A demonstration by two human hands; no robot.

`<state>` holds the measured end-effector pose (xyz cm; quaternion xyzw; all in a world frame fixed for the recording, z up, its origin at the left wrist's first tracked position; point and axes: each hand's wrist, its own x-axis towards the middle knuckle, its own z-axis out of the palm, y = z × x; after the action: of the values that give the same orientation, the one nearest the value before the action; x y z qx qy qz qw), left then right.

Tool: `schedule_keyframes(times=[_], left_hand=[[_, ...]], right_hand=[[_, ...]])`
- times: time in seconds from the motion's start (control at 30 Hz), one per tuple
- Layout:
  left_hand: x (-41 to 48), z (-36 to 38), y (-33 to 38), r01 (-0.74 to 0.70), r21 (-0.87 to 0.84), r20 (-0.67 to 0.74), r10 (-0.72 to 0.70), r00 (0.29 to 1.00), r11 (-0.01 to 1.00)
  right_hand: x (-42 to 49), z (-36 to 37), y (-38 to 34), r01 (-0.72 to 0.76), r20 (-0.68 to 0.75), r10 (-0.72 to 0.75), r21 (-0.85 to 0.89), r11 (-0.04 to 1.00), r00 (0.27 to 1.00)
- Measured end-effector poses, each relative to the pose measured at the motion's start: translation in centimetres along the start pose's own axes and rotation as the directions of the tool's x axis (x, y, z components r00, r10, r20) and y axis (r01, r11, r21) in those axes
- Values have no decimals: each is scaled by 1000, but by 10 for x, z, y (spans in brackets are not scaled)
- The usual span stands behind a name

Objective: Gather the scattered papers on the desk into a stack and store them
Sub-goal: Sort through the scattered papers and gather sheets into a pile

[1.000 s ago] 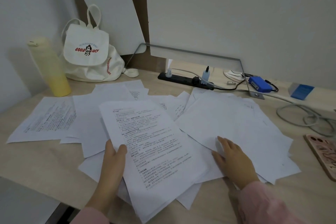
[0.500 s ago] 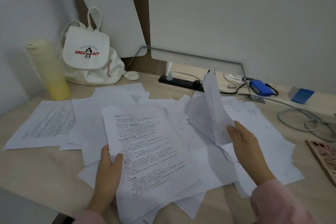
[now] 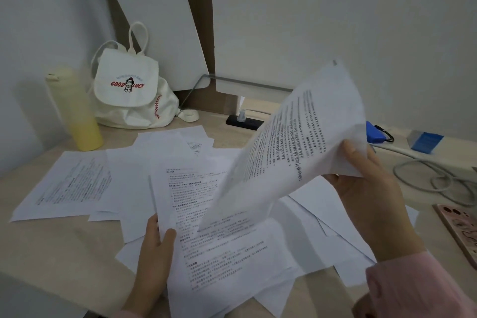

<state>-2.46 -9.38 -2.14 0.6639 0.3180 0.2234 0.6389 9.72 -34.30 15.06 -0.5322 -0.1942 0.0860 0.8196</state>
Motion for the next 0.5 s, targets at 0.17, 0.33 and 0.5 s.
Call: schedule_keyframes(times=[0.17,0.33,0.5], left_hand=[[0,-3,0,17,-55,22,-15,1000,998],[0,-3,0,25,-83,45,-21,999,996],[-4,-4,2,12,-77,50,-9,999,997]], right_hand=[[-4,-32,29,-90,-215,121,151,985,969],[-26,-54,77,-433,-292,392,-91,897,873],[-49,-48,103,-670,-251,628,-145,728,737]])
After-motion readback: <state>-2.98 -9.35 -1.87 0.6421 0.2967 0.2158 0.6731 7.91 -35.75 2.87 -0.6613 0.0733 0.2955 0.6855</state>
